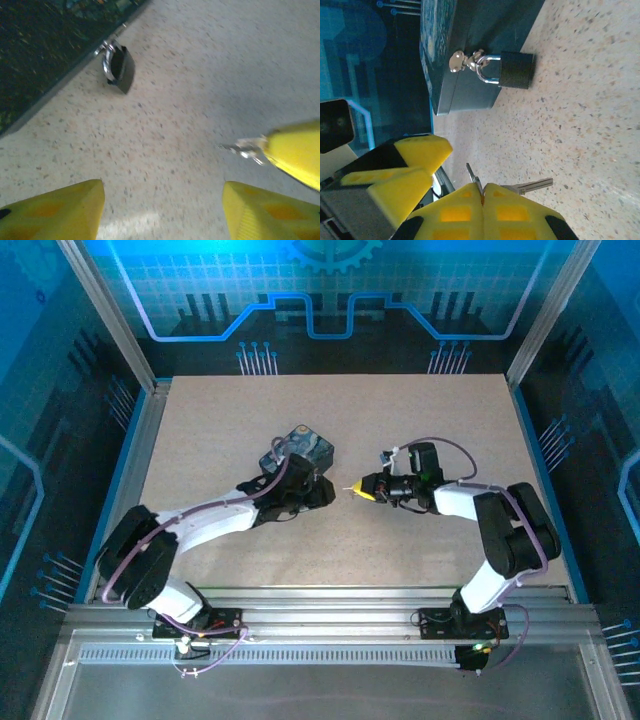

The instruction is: Unlock the padlock with the key

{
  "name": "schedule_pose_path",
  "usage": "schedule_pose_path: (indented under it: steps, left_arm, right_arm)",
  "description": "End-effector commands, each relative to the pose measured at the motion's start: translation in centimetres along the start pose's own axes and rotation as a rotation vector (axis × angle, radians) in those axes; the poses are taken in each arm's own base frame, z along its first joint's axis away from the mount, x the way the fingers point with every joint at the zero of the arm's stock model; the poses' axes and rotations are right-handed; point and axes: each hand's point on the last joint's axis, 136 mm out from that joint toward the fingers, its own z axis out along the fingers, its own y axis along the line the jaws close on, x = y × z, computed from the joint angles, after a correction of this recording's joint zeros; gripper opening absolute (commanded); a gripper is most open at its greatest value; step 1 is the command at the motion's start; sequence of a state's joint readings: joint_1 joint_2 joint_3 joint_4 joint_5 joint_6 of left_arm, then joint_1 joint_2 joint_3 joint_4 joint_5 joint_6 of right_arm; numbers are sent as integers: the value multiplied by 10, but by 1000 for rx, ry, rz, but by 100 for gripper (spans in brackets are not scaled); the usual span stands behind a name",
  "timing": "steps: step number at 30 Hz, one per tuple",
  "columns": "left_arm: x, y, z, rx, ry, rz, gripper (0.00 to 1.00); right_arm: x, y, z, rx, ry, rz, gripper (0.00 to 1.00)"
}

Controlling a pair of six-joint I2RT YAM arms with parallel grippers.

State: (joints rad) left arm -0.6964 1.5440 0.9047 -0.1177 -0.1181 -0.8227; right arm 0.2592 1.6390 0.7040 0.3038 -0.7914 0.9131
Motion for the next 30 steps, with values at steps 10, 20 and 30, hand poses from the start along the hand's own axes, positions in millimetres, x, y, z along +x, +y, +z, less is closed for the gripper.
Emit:
schedule_pose_path:
  steps: [10, 20, 30]
  left_arm:
    - [-31, 16, 45, -383, -212, -283, 70]
    - [-38, 35, 63, -612, -287, -392, 69]
    - [-54, 47, 77, -721, -313, -391, 69]
  right_arm:
    - [-11, -16, -29, 99, -72, 11, 0]
    - [-20, -30, -43, 69, -80, 39, 0]
    - [-19, -26, -39, 23, -51, 30, 0]
